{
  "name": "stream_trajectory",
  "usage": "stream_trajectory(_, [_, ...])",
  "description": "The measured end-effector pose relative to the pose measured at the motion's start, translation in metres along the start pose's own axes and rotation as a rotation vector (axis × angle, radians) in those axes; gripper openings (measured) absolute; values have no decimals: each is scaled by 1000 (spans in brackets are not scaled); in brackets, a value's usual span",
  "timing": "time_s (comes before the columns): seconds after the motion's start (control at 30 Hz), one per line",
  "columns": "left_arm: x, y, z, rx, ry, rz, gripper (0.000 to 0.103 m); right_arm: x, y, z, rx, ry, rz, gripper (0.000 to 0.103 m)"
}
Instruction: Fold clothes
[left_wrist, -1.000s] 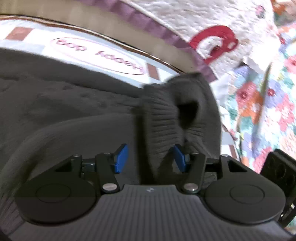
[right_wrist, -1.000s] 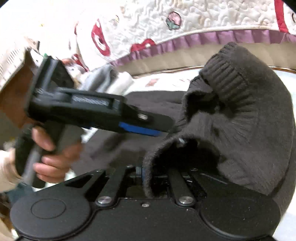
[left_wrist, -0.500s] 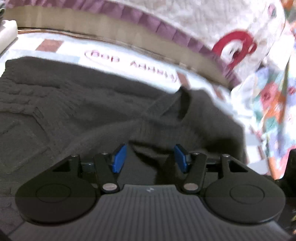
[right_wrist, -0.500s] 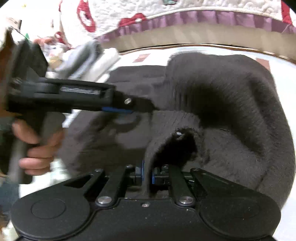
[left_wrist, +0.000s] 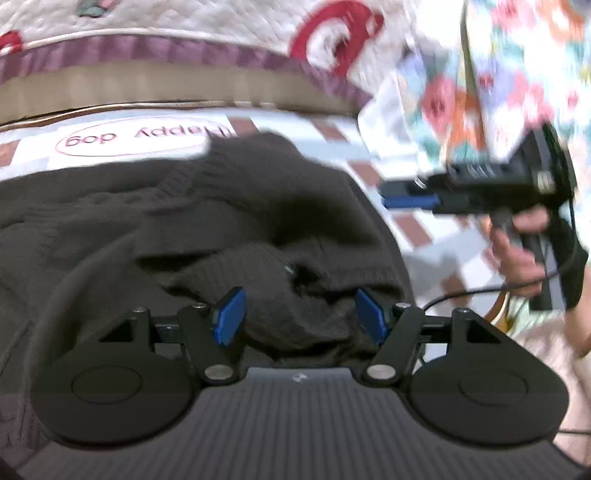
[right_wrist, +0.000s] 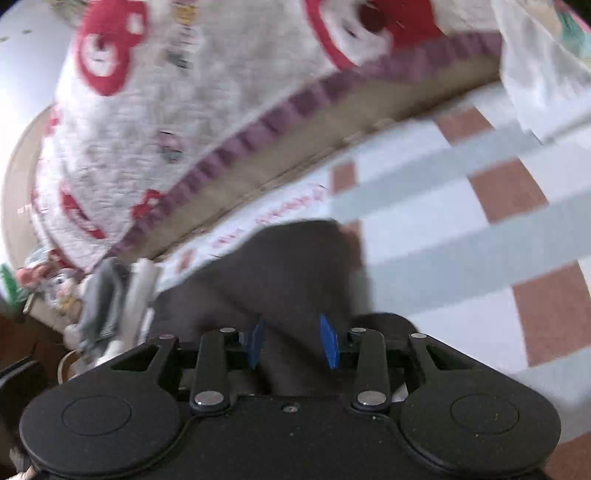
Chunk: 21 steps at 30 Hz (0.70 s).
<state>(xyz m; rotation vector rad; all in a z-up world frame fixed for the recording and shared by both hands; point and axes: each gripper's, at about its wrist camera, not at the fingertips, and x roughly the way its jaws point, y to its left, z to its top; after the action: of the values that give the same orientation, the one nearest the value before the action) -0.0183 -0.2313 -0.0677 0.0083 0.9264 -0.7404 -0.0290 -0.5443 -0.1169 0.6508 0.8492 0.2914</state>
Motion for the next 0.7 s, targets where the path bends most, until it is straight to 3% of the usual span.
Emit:
stream_trajectory(0.1, [20, -10, 3, 42, 5, 119, 66, 12, 4, -3, -21, 15, -3, 38])
stream_trajectory(0.13, [24, -5, 4, 5, -14, 139, 66, 11, 4, -5, -28, 16, 1, 38])
stream_trajectory(0.2, [31, 10, 4, -92, -58, 166, 56, 9, 4, -8, -34, 16, 11, 38])
stream_trajectory(0.23, [34, 16, 3, -105, -50, 195, 23, 10, 7, -7, -44, 12, 13, 38])
stream_trajectory(0.27, [35, 19, 2, -100, -25, 233, 5, 10, 10, -6, -58, 6, 15, 38])
stream_trajectory(0.33, [15, 21, -5, -98, -85, 284, 5, 12, 17, -6, -86, -7, 18, 38])
stream_trajectory(0.4, [-29, 22, -12, -138, -212, 298, 5, 13, 24, -5, -114, -19, 21, 38])
stream_trajectory(0.47, [-69, 18, -21, -107, -311, 346, 5, 15, 31, -4, -142, -32, 24, 38])
stream_trajectory(0.53, [-77, 16, -32, -12, -289, 422, 7, 19, 39, -5, -177, -32, 32, 39])
stream_trajectory(0.57, [-72, 23, -39, -16, -235, 434, 9, 24, 45, -7, -207, -15, 31, 39])
stream_trajectory(0.63, [-54, 43, -53, -109, -115, 414, 11, 41, 56, -16, -301, 33, -32, 38])
stream_trajectory(0.7, [-42, 65, -66, -257, -46, 359, 10, 55, 68, -27, -410, 64, -112, 39])
